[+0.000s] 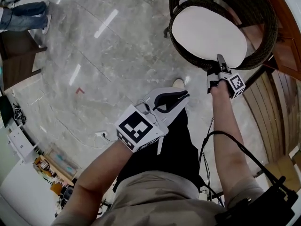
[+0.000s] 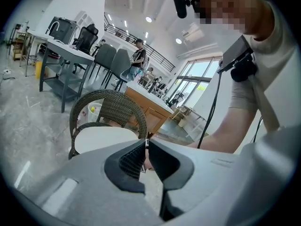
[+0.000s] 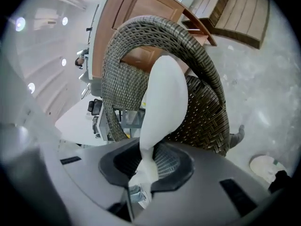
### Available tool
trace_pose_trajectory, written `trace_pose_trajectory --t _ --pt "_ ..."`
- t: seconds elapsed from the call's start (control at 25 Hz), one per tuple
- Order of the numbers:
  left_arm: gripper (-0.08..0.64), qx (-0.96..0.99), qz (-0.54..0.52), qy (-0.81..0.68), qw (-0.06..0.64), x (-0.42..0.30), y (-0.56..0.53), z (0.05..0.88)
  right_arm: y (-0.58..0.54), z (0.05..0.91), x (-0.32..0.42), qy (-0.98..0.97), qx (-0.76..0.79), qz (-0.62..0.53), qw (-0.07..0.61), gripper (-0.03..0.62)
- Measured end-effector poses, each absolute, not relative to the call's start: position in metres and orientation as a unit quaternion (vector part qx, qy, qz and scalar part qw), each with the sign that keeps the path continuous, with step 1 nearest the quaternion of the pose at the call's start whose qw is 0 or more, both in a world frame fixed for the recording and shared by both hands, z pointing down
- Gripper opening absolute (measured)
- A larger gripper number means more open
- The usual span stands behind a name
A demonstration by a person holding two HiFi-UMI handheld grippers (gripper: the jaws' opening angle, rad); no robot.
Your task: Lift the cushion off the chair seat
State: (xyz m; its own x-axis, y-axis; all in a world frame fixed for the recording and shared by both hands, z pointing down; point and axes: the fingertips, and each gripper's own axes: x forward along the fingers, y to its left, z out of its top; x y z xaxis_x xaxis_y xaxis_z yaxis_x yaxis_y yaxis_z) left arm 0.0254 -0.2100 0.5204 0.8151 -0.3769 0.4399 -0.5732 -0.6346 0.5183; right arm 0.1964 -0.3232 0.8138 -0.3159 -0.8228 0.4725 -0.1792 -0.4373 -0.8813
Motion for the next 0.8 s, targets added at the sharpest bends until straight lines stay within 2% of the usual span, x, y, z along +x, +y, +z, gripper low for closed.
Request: trace_pose_trajectory --t 0.6,0.8 --pt "0.008 0.892 0.134 -0.278 0.331 -0.033 -0.135 0.453 -0.251 0.669 0.167 0.547 -0.506 -0.631 0.216 0.067" --pt "0.006 0.894 0.122 -0.285 0.323 -0.066 -0.103 0.405 -0.209 0.595 0.146 0.57 -0.489 -0.626 0.208 0.067"
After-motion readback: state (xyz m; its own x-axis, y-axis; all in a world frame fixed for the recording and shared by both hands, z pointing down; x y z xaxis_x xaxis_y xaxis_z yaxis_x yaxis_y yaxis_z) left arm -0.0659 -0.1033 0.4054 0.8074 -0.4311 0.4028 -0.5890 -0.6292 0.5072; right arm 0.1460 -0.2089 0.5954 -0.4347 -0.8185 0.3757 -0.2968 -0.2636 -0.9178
